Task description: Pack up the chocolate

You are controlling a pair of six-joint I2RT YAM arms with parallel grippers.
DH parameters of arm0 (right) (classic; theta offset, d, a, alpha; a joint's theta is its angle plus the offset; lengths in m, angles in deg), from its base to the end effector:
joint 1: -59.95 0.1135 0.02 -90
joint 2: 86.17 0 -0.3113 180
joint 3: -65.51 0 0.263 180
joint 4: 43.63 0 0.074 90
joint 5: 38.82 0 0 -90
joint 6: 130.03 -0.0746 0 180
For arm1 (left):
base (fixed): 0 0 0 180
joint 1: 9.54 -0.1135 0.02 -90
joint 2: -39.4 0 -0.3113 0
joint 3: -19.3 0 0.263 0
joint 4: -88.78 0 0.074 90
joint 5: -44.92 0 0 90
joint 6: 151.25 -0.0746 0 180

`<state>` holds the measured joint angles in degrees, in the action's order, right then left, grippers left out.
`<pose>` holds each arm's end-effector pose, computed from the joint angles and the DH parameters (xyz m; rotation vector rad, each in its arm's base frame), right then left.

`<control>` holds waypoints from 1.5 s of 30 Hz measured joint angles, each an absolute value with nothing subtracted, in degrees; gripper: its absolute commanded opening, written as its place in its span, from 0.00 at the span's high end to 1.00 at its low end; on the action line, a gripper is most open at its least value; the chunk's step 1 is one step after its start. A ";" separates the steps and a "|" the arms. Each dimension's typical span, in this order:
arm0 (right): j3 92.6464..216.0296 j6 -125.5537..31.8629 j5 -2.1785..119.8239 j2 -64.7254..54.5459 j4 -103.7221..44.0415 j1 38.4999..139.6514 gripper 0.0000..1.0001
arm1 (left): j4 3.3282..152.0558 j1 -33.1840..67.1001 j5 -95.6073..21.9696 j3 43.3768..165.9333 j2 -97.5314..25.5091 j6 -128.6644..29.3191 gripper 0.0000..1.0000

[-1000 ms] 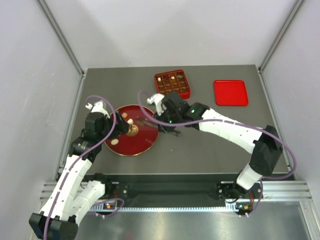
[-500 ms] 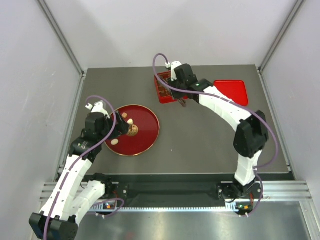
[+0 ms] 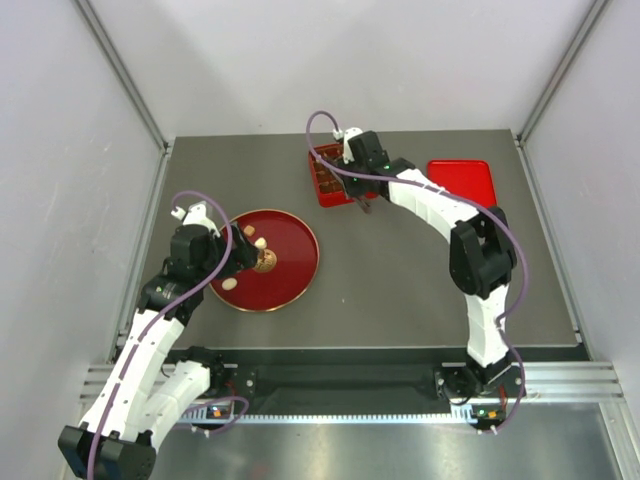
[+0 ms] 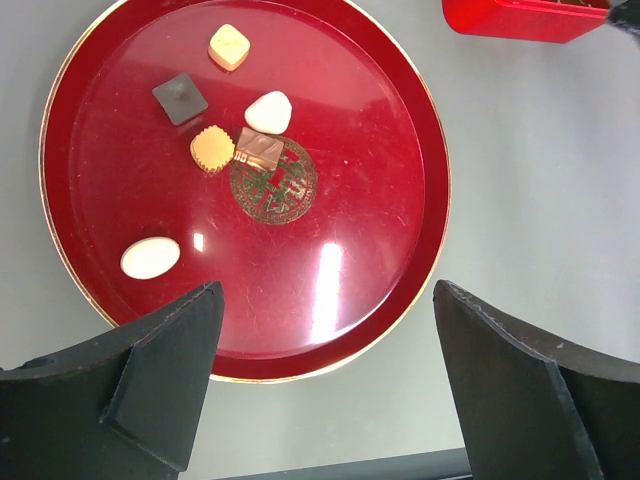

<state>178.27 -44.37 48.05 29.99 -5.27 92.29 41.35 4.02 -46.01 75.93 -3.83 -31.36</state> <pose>0.4504 0.2804 0.2784 -0.5321 2.2509 0.2659 0.1677 -0.0392 0.3045 -0.3211 2.1711 -0.4151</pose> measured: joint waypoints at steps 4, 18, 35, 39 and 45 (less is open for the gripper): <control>178.27 -44.37 48.46 31.41 -5.79 92.02 0.69 | 41.35 4.02 -46.01 75.93 -3.83 -31.36 0.09; 180.83 -44.57 49.49 32.55 -7.15 91.56 0.58 | 41.35 4.02 -46.01 75.93 -3.85 -31.36 0.09; 159.08 -43.01 49.66 10.16 -12.20 104.48 0.59 | 41.35 4.02 -46.01 75.93 -3.85 -31.36 0.09; 155.00 -42.16 51.67 9.62 -12.85 109.84 0.58 | 41.35 4.02 -46.01 75.93 -3.85 -31.36 0.09; 150.60 -41.55 54.03 10.01 -13.29 113.62 0.59 | 41.37 4.02 -46.01 75.90 -3.85 -31.36 0.09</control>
